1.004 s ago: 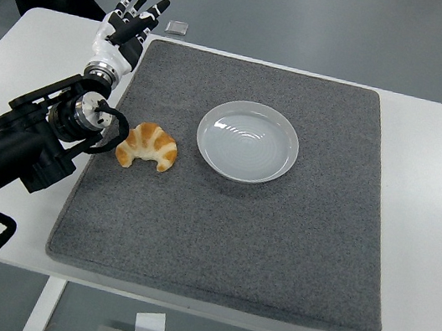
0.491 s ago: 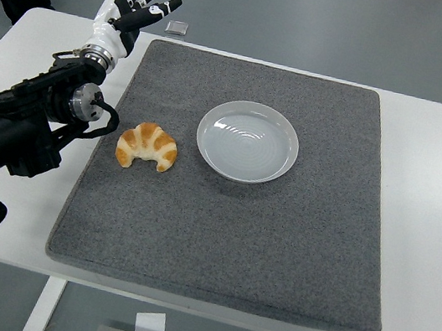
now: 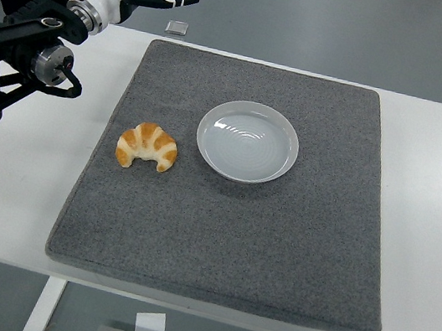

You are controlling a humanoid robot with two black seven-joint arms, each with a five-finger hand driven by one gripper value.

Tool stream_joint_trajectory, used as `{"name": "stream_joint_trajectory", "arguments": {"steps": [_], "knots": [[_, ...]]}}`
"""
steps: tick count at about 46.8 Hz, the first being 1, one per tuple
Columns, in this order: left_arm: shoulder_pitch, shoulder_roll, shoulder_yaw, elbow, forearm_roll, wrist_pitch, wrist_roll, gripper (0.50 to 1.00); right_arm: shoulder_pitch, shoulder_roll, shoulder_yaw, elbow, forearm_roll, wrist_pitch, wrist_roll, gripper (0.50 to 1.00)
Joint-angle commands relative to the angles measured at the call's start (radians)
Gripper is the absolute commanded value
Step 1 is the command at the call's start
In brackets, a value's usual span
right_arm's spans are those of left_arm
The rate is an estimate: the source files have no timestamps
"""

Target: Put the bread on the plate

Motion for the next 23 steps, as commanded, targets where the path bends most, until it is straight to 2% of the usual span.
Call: {"name": "stream_joint_trajectory", "arguments": {"steps": [1, 9, 23], "knots": [[-0.053, 0.043, 0.121, -0.068, 0.001, -0.004, 0.001, 1.000, 0.000, 0.000, 0.000, 0.000, 0.000, 0.000, 0.000, 0.952], [-0.187, 0.099, 0.389, -0.167, 0.018, -0.004, 0.001, 1.000, 0.000, 0.000, 0.000, 0.000, 0.000, 0.000, 0.000, 0.952], [-0.310, 0.151, 0.633, -0.258, 0.184, -0.004, 0.001, 1.000, 0.000, 0.000, 0.000, 0.000, 0.000, 0.000, 0.000, 0.952]]}}
